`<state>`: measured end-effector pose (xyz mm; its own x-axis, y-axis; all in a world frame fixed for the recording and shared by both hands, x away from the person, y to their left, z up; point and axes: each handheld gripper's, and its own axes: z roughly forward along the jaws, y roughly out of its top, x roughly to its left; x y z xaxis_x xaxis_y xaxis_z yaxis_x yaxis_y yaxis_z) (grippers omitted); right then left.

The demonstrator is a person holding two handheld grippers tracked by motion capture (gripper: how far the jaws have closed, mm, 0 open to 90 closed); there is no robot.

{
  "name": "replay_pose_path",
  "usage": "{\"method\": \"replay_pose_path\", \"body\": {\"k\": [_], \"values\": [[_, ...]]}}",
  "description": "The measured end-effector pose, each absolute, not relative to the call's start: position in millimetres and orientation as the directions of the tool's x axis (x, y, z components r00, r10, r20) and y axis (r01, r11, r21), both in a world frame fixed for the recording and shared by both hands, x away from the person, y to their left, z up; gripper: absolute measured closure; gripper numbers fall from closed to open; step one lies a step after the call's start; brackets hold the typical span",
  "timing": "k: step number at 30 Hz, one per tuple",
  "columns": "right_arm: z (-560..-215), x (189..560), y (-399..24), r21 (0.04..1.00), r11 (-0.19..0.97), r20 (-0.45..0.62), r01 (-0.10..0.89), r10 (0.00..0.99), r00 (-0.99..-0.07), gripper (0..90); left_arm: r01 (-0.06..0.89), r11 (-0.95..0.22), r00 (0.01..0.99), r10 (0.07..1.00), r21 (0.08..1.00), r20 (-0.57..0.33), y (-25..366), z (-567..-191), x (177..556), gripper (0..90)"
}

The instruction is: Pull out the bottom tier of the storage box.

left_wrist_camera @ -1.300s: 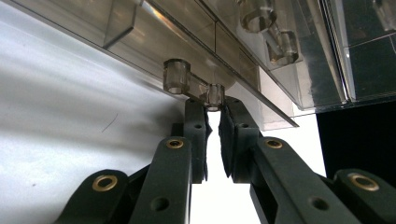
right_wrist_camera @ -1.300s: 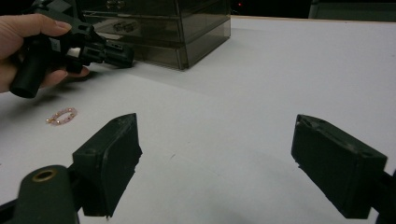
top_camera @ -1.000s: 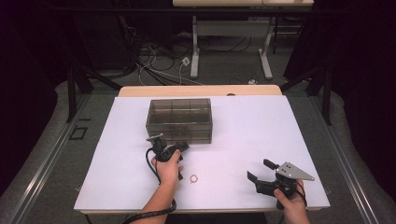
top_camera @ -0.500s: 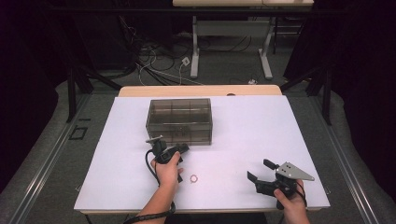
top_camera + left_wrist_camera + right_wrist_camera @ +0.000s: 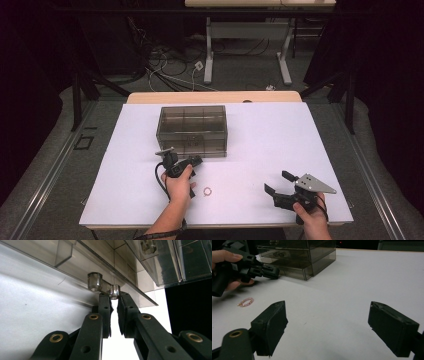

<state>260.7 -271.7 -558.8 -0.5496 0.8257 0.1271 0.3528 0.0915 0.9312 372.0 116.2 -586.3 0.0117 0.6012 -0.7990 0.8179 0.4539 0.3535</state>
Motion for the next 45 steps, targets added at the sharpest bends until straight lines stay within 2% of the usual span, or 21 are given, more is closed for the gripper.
{"method": "replay_pose_path", "body": {"k": [21,45], "values": [[-558.7,260.9,-272.4,0.933,0.092,0.124,0.348,0.825,-0.551,14.8,0.824,0.448,0.016,0.594,0.348,-0.804,117.0,-586.7,366.3,80.8],[-558.5,260.9,-272.2,0.933,0.091,0.126,0.349,0.825,-0.551,14.8,0.835,0.432,0.043,0.566,0.341,-0.823,111.3,-578.2,358.9,64.9]]}}
